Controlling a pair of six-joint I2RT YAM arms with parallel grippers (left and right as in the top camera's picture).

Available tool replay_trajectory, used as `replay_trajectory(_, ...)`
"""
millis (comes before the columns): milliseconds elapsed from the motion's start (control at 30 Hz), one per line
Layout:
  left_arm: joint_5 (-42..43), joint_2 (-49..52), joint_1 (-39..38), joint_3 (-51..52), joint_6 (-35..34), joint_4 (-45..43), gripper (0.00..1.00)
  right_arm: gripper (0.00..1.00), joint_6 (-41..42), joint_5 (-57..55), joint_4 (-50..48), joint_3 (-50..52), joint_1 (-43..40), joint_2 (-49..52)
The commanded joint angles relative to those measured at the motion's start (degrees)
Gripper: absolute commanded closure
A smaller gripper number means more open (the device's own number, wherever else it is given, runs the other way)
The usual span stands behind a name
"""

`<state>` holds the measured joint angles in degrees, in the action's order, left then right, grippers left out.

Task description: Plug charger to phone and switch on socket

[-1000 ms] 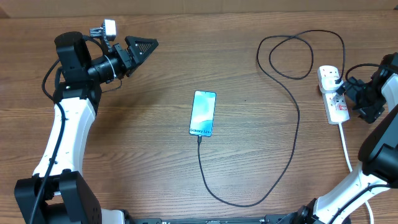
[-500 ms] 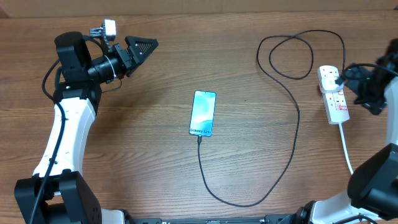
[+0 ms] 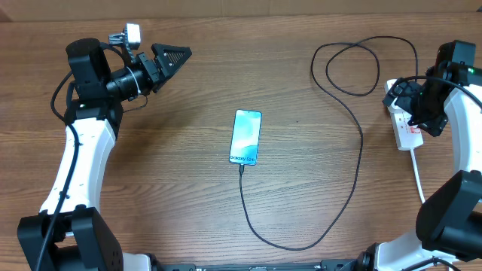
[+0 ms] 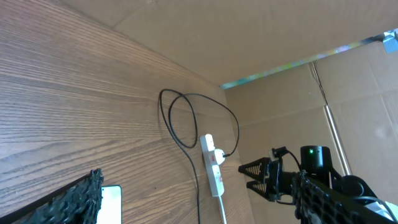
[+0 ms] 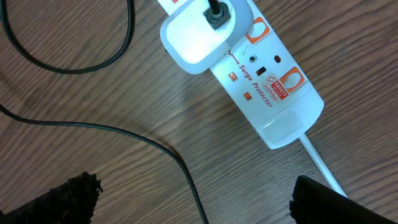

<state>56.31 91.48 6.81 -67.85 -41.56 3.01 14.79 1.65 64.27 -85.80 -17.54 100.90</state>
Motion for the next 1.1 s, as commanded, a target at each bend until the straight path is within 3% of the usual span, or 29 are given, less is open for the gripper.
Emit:
replay_trajectory(0, 0.0, -1.6, 0.0, -0.6, 1.3, -0.2, 0.00, 0.00, 0.1, 0.0, -0.1, 0.3, -0.1, 0.1)
replay_trajectory(200, -3.5, -2.4, 0.0, -0.6, 1.3, 0.8, 0.00, 0.00, 0.1, 0.0, -0.1, 0.3, -0.1, 0.1)
replay_trajectory(267, -11.6, -5.2, -0.3, -0.6, 1.3, 4.6, 0.00, 0.00, 0.1, 0.0, -0.1, 0.3, -0.1, 0.1)
replay_trajectory(367, -31.4, -11.8, -3.5, -0.6, 2.0, 12.9, 0.00, 0.00, 0.1, 0.0, -0.1, 0.3, -0.1, 0.1)
replay_trajectory(433, -40.3, -16.0, -6.2, -0.6, 14.2, 12.2, 0.00, 0.00, 0.1, 0.0, -0.1, 0.3, -0.1, 0.1)
replay_trajectory(533, -41.5, -21.8, -8.1, 1.1, 33.6, 12.1, 0.00, 0.00, 0.1, 0.0, -0.1, 0.3, -0.1, 0.1)
replay_trajectory(600, -41.5, -24.8, -8.1, 4.6, 36.4, 11.1, 0.00, 0.00, 0.1, 0.0, -0.1, 0.3, -0.1, 0.1)
replay_trajectory(700, -41.2, -30.0, -7.5, 13.9, 36.4, 4.1, 0.00, 0.00, 0.1, 0.0, -0.1, 0.3, -0.1, 0.1)
replay_trajectory(867, -38.3, -40.4, -5.8, 37.1, 36.0, -14.8, 0.00, 0.00, 0.1, 0.0, -0.1, 0.3, -0.1, 0.1)
replay_trajectory(1067, -38.3, -51.8, -3.0, 52.8, 32.3, -18.4, 0.00, 0.00, 0.1, 0.0, -0.1, 0.3, -0.1, 0.1)
